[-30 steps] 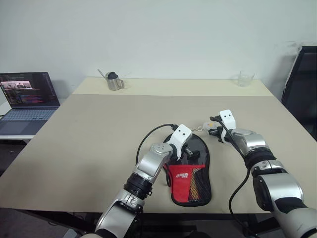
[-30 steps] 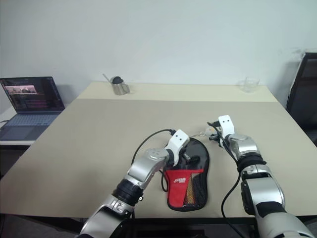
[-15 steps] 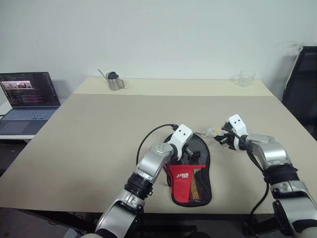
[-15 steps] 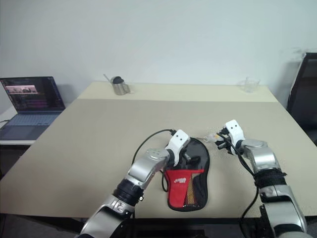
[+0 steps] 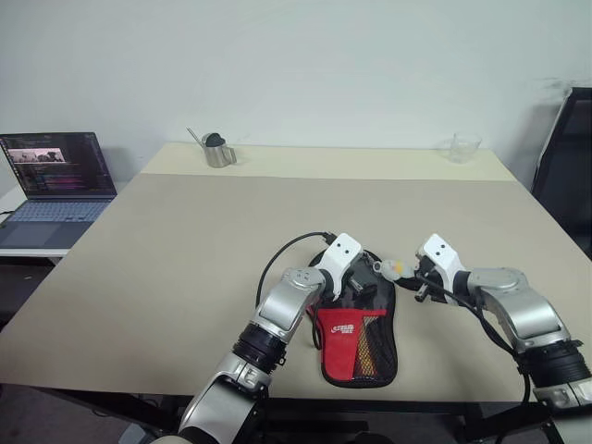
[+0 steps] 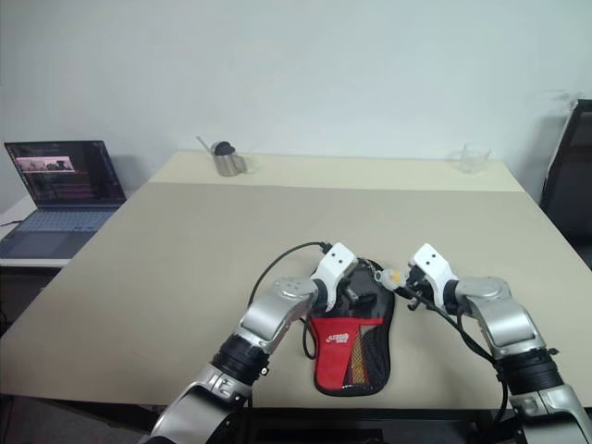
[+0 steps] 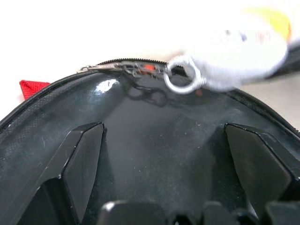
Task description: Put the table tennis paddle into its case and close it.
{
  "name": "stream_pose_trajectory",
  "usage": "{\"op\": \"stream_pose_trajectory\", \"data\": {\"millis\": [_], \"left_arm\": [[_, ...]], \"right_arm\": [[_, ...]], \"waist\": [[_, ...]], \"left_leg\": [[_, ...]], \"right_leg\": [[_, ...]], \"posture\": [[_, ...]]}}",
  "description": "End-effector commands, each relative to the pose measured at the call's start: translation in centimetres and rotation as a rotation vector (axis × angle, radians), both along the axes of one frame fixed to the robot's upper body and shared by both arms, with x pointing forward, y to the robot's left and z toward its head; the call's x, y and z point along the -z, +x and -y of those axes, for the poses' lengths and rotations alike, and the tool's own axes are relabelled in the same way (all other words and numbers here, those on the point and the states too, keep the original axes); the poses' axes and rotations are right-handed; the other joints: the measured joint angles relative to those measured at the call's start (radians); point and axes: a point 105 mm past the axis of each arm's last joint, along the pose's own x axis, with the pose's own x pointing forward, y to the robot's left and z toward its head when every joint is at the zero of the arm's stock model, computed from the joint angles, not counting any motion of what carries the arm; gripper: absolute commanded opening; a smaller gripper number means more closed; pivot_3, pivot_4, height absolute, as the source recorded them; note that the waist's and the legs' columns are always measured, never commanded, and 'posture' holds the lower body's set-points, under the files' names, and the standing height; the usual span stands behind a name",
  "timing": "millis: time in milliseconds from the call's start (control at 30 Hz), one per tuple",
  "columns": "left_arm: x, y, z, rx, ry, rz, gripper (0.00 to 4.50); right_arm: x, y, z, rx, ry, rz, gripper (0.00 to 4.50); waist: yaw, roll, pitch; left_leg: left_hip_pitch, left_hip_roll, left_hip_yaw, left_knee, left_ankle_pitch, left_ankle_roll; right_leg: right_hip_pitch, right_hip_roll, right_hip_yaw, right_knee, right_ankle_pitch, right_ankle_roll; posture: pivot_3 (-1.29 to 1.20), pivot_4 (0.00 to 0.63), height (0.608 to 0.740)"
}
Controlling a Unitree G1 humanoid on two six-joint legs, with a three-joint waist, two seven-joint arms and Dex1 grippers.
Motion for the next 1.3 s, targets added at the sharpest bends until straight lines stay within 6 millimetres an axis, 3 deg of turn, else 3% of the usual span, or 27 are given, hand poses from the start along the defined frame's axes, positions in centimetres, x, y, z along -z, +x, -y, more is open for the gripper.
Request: {"op": "stream_pose_trajectory", "data": {"millis": [33,167,500,600,767,1300], "left_arm": [[2.5,-0.9,-0.4,-0.004,0.044,-0.098,4.5],[2.6,-1.0,-0.4,-0.005,0.043,-0.103,4.5],[2.7,-1.4,-0.2,0.002,0.043,-0.118,4.5],[2.7,-1.4,-0.2,0.001,0.043,-0.12,4.5],[2.7,-1.5,-0.3,-0.004,0.04,-0.126,4.5],[2.7,-1.4,-0.3,-0.001,0.038,-0.132,4.5]], "right_arm": [[-0.1,-0.5,0.4,-0.021,-0.016,-0.005,0.15],[-0.1,-0.1,1.6,0.026,-0.015,0.002,0.15],[-2.7,4.8,2.0,0.297,0.062,0.126,0.15],[-2.4,4.6,1.6,0.28,0.037,0.119,0.15],[-1.0,4.8,4.1,0.373,-0.076,0.094,0.14],[-0.5,3.1,6.1,0.32,-0.158,0.044,0.13]], "waist": [[0.001,0.0,0.0],[0.005,0.0,0.0],[0.003,0.0,0.0],[0.003,0.0,0.0],[0.003,0.0,0.0],[0.011,0.0,0.0]], "left_leg": [[0.0,0.0,0.0,0.0,0.0,0.0],[-0.001,0.0,-0.001,0.0,0.0,0.0],[0.0,0.0,-0.001,0.001,0.0,0.0],[0.0,0.0,-0.001,0.001,0.0,0.0],[0.0,0.0,-0.001,0.001,0.0,0.0],[0.0,0.0,-0.001,0.001,0.0,0.0]], "right_leg": [[0.0,0.0,0.0,0.0,0.0,0.0],[0.0,0.0,-0.002,-0.001,0.0,0.0],[0.0,0.0,-0.002,0.001,0.0,0.0],[0.0,0.0,-0.002,0.002,0.0,0.0],[0.0,0.0,-0.001,0.001,0.0,0.0],[0.002,0.0,-0.002,0.0,0.0,0.0]], "posture": [[0.0,0.15,0.74],[0.0,0.15,0.74],[0.0,0.15,0.74],[0.0,0.15,0.74],[0.0,0.15,0.74],[0.0,0.15,0.74]]}}
